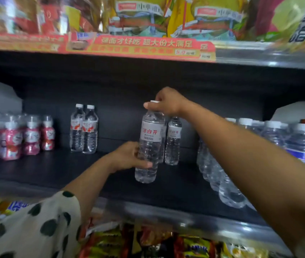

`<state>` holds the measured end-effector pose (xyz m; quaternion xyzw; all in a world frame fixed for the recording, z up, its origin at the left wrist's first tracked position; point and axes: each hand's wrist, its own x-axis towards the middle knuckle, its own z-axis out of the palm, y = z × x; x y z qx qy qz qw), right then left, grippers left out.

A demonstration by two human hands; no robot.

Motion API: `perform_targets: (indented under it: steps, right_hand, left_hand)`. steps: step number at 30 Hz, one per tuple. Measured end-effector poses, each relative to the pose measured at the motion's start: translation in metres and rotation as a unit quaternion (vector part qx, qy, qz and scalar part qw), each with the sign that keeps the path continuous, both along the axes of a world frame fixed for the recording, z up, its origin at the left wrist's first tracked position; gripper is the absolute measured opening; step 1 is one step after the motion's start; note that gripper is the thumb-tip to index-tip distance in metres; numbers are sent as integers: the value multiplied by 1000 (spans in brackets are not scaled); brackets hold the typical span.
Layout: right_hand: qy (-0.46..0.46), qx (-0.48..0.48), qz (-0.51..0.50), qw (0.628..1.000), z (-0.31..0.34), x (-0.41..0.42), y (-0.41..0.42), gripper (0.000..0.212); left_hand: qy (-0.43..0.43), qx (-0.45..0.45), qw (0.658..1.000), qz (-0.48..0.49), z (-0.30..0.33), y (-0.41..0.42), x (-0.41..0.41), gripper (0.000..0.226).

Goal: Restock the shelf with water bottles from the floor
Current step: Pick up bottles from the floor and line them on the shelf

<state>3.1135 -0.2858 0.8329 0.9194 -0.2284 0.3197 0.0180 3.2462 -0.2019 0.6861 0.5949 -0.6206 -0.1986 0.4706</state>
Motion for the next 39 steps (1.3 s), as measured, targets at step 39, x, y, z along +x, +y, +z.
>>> perform_targets:
  steps: [39]
  right_hand:
    - [168,-47,-73,982,15,153,-185,31]
  left_hand:
    - [-265,101,937,202,-5,-189,119,58]
